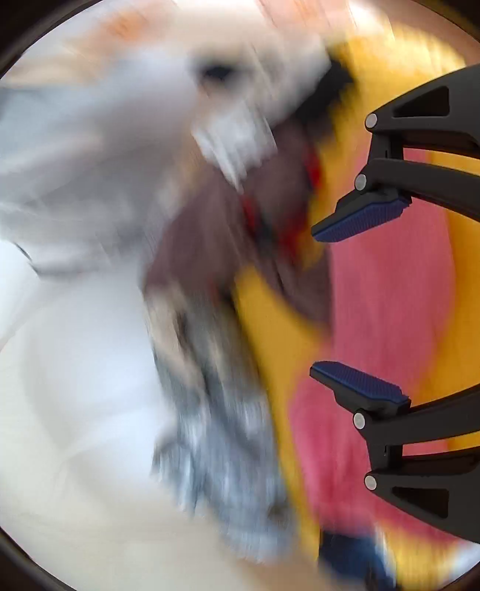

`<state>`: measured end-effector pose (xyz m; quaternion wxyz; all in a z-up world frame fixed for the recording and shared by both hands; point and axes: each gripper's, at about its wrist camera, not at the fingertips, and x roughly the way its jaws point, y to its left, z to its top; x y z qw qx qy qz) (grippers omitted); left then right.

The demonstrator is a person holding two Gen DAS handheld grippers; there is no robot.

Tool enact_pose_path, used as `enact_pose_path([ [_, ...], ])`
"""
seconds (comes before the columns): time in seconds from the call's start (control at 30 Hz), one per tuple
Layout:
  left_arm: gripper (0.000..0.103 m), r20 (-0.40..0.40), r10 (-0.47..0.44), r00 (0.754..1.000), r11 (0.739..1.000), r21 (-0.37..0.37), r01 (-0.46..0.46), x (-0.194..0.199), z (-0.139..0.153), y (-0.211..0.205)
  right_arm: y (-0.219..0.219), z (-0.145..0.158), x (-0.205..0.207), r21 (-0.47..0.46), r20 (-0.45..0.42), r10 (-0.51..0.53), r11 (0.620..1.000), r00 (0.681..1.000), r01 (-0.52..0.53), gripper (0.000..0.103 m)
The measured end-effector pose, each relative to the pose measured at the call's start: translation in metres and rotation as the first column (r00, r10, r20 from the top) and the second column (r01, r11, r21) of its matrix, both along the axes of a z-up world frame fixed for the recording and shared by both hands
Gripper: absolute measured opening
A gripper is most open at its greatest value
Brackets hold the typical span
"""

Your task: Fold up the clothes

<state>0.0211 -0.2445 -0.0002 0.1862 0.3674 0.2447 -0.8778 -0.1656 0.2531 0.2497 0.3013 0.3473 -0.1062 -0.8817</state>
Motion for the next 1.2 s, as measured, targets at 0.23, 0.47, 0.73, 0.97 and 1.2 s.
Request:
enact_pose_path([
  [0.23, 0.074, 0.080, -0.164, 0.983, 0.986, 0.004, 0.165, 0.000, -0.015, 0.038, -0.104, -0.065, 0.023, -0.040, 0.406, 0.425, 0.893, 0.809, -0.449, 0.069],
  [0.47, 0.074, 0.212, -0.228, 0.950, 0.974, 0.037, 0.225, 0.001, -0.041, 0.051, -0.127, -0.108, 0.009, -0.025, 0.591, 0.336, 0.916, 0.733, -0.400, 0.069],
  [0.73, 0.074, 0.163, -0.200, 0.966, 0.978, 0.096, 0.186, 0.008, -0.036, 0.041, -0.147, -0.094, 0.006, -0.113, 0.471, 0.374, 0.924, 0.799, -0.365, 0.009],
  [0.97, 0.074, 0.159, -0.161, 0.974, 0.985, 0.085, 0.149, 0.013, -0.034, 0.033, -0.147, -0.059, 0.015, -0.245, 0.340, 0.489, 0.871, 0.804, -0.426, 0.005],
  [1.2, 0.074, 0.132, -0.085, 0.988, 0.992, 0.104, 0.072, 0.021, -0.032, 0.012, -0.119, 0.012, 0.064, -0.351, -0.047, 0.708, 0.649, 0.705, -0.675, 0.004],
])
